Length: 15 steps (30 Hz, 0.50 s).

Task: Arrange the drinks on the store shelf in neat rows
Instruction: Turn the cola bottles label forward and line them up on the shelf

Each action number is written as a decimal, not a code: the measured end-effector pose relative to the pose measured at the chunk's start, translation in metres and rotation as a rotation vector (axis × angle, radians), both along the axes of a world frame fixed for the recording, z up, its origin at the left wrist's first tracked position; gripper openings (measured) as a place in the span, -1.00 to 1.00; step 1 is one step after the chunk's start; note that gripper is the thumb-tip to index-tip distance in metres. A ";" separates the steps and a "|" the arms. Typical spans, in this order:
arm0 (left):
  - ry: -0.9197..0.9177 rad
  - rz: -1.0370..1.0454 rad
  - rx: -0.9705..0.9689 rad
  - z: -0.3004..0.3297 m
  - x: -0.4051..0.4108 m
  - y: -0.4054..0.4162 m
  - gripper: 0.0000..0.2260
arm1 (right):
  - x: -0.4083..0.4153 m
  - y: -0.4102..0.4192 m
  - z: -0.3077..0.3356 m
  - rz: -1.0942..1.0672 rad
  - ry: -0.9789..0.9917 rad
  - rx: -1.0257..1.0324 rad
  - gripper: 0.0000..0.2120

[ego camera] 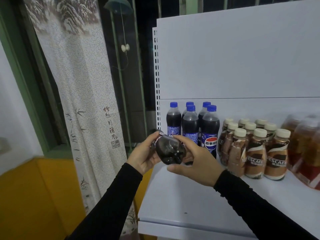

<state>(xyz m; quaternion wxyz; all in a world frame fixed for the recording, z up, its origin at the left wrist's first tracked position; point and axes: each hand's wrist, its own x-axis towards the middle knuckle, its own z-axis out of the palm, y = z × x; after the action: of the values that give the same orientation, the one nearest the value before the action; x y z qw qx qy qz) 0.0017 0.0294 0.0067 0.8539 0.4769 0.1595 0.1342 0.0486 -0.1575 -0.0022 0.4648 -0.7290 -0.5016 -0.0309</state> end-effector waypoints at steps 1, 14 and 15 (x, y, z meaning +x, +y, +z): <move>-0.018 0.017 0.030 0.002 -0.001 -0.002 -0.47 | 0.002 -0.002 -0.002 0.006 0.056 0.001 -0.24; -0.332 -0.037 0.810 0.018 -0.019 -0.033 -0.29 | 0.022 -0.005 -0.013 -0.071 0.213 -0.092 -0.59; -0.348 -0.024 0.860 0.021 -0.021 -0.035 -0.35 | 0.023 -0.005 -0.017 -0.092 0.204 -0.062 -0.56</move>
<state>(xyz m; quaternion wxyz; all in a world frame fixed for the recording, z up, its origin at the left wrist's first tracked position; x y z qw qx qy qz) -0.0196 -0.0053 0.0278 0.5942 0.7599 -0.0618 0.2562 0.0715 -0.1625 -0.0192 0.4888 -0.7646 -0.4183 0.0379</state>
